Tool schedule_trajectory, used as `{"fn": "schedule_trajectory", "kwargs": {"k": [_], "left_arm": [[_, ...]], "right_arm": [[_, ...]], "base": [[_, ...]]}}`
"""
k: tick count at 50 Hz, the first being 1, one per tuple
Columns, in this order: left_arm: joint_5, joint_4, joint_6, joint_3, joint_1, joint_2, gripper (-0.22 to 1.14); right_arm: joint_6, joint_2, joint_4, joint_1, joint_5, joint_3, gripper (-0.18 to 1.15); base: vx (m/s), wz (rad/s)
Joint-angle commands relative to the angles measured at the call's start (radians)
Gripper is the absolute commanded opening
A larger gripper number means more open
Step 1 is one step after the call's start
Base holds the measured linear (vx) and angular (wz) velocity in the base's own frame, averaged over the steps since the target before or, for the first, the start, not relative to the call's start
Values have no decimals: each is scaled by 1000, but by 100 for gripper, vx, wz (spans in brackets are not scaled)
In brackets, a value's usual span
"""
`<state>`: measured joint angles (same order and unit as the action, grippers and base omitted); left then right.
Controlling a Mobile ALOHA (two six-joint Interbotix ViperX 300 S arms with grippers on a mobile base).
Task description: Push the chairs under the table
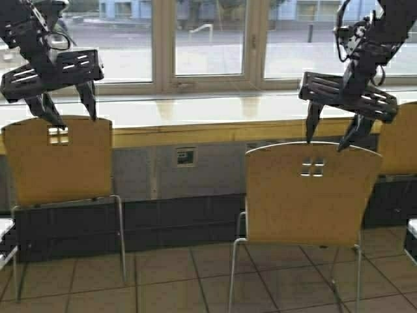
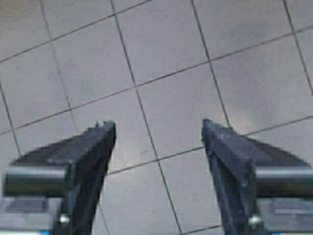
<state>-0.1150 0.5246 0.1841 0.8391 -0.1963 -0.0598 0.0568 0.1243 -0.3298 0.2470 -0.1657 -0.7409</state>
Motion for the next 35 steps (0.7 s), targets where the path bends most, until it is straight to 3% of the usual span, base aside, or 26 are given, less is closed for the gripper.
{"fn": "schedule_trajectory", "kwargs": {"k": [1, 21, 35], "left_arm": [[-8, 14, -28, -3, -2, -2, 88], [-41, 44, -98, -6, -3, 12, 88], [-17, 325, -176, -60, -69, 98, 88]], "right_arm": [[2, -2, -26, -3, 20, 17, 90], [3, 3, -212, -3, 69, 23, 90], [3, 5, -646, 15, 94, 11, 90]], "base": [[13, -52], [15, -40], [21, -12]]}}
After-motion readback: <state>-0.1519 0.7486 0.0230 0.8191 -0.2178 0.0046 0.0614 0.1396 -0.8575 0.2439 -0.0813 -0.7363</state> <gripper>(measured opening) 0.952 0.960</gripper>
